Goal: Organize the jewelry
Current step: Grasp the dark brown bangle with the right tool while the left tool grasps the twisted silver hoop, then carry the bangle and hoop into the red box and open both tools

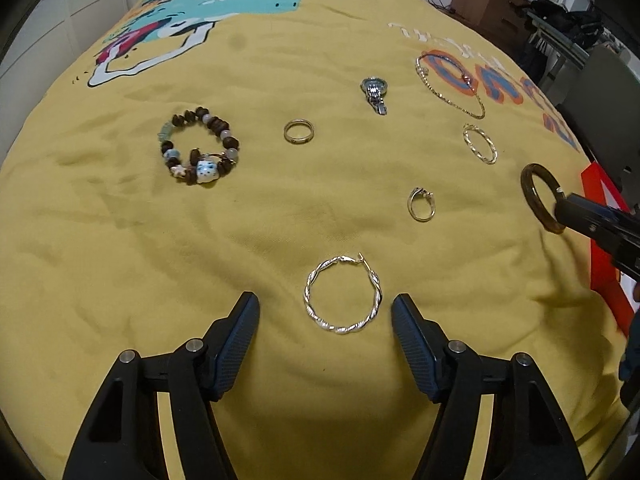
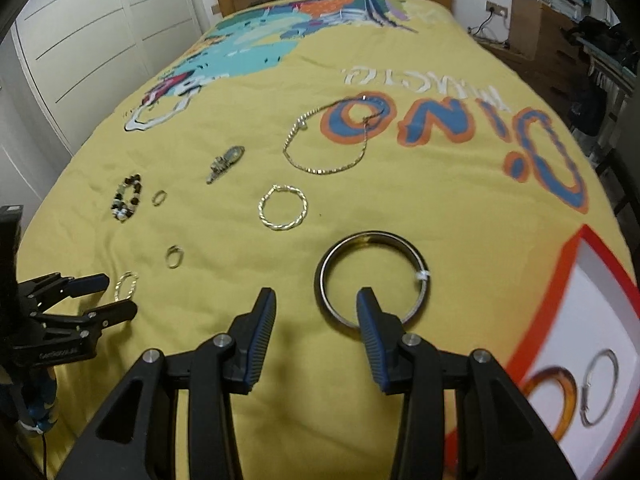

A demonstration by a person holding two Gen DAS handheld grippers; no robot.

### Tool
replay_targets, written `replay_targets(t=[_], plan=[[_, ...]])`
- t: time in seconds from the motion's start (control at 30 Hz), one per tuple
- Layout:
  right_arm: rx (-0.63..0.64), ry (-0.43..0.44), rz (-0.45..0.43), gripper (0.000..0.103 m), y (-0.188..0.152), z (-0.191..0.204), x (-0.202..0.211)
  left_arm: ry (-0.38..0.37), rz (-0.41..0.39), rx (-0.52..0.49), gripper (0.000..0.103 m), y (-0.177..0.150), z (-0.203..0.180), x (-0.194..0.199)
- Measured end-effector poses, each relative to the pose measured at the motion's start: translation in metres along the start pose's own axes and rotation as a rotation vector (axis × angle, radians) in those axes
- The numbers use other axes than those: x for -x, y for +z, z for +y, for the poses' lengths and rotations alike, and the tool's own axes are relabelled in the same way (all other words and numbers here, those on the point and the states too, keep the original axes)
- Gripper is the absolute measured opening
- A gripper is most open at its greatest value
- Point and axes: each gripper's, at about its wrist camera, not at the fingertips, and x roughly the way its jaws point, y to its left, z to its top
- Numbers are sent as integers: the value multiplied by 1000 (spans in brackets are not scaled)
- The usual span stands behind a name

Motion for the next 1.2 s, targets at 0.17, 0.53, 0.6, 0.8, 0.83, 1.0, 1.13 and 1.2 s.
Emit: replay_targets(t=[0.17, 0.53, 0.6, 0.8, 0.83, 1.0, 1.13, 1.2], plan=[[6, -6, 54, 40, 1, -6, -27, 1, -1, -19, 65, -1, -1, -7], [0, 57, 66, 8, -5, -2, -37, -9, -19, -40, 38, -2, -5, -1], [-12, 70, 51, 8, -8, 1, -29, -11, -24, -35, 38, -4, -4, 3], [-25, 100, -10, 8, -12, 15, 1, -12, -51, -36, 38, -10, -7, 25], [-25, 104, -23, 8, -12, 18, 8, -13, -57, -36, 38, -10, -7, 29], [-16, 110, -75, 8, -16, 26, 40, -19, -82, -37, 38, -16, -13, 51], [-29, 99, -110, 8, -21, 22, 63, -29, -109, -34, 38, -19, -19, 73], [-34, 85, -120, 8, -25, 17, 74, -33, -122, -42, 38, -21, -25, 82]])
